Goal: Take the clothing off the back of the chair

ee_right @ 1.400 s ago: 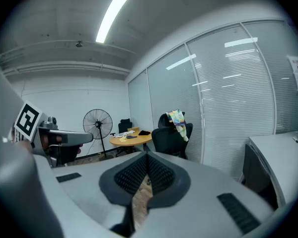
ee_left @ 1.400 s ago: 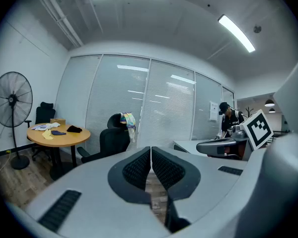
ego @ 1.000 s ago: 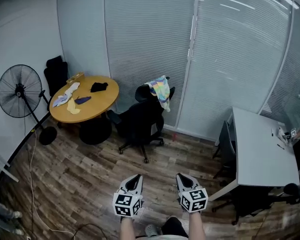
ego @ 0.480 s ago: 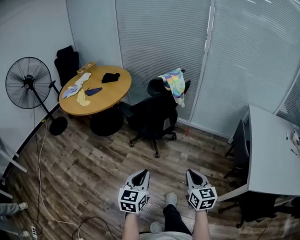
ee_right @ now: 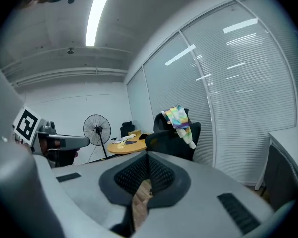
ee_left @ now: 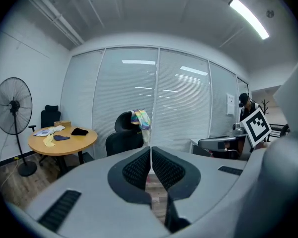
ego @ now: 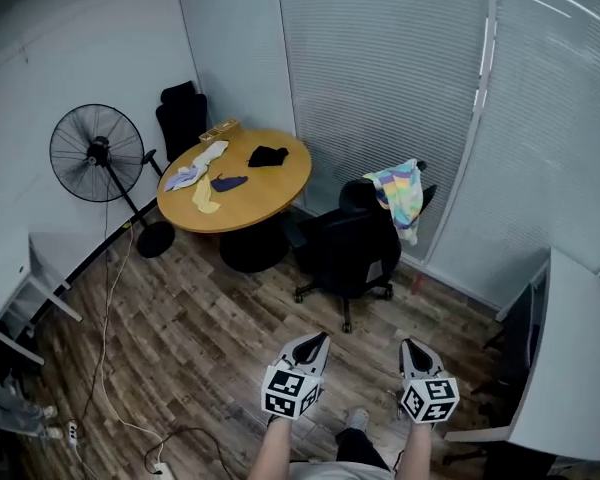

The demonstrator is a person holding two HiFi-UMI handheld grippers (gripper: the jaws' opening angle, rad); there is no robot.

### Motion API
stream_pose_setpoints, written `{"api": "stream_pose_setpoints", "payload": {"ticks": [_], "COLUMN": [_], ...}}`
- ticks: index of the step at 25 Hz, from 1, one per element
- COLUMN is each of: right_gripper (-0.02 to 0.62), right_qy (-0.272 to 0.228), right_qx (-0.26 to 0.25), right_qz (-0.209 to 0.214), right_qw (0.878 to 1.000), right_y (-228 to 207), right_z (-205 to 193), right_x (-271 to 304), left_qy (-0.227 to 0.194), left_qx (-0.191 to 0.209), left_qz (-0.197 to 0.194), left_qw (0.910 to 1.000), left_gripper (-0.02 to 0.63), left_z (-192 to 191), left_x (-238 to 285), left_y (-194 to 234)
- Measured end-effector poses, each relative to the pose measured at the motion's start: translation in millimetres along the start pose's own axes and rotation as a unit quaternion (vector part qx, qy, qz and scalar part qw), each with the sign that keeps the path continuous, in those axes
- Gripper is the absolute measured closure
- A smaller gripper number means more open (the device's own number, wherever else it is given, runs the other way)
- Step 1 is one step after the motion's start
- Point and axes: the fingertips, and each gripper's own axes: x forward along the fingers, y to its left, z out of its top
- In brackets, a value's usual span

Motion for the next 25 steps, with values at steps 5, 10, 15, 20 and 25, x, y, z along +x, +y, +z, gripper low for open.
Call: {"api": "stream_pose_setpoints", "payload": {"ticks": [5, 10, 15, 20, 25], "right_gripper": [0.574, 0.572, 0.574, 0.572, 0.572], "right_qy": [0.006, -0.004, -0.001, -0.011, -0.026], "right_qx": [0.008, 0.007, 0.024, 0.068, 0.097], "right_qz": [0.011, 0.029, 0.041, 0.032, 0.009], "right_qw": [1.0, 1.0, 0.999, 0.997, 0.995], "right_y": [-41.6, -74.0, -104.1, -138.2, -172.4], "right_z": [22.0, 52.2, 54.7, 45.6, 44.9], "right_x": [46.5, 82.9, 102.1, 110.1, 114.6], "left_qy": [-0.017, -0.02, -0.015, 0.008, 0.016], "left_qx": [-0.011, -0.006, -0.003, 0.016, 0.033], "left_qz": [0.016, 0.031, 0.044, 0.044, 0.026], "left_qw": [0.9997, 0.9993, 0.9989, 0.9989, 0.999], "left_gripper": [0.574, 0.574, 0.574, 0.575, 0.575], "left_z": [23.2, 46.3, 54.3, 58.7, 69.1], "left_x": [48.5, 91.7, 125.1, 151.8, 184.2], "left_y": [14.4, 21.5, 20.8, 20.5, 13.6]}}
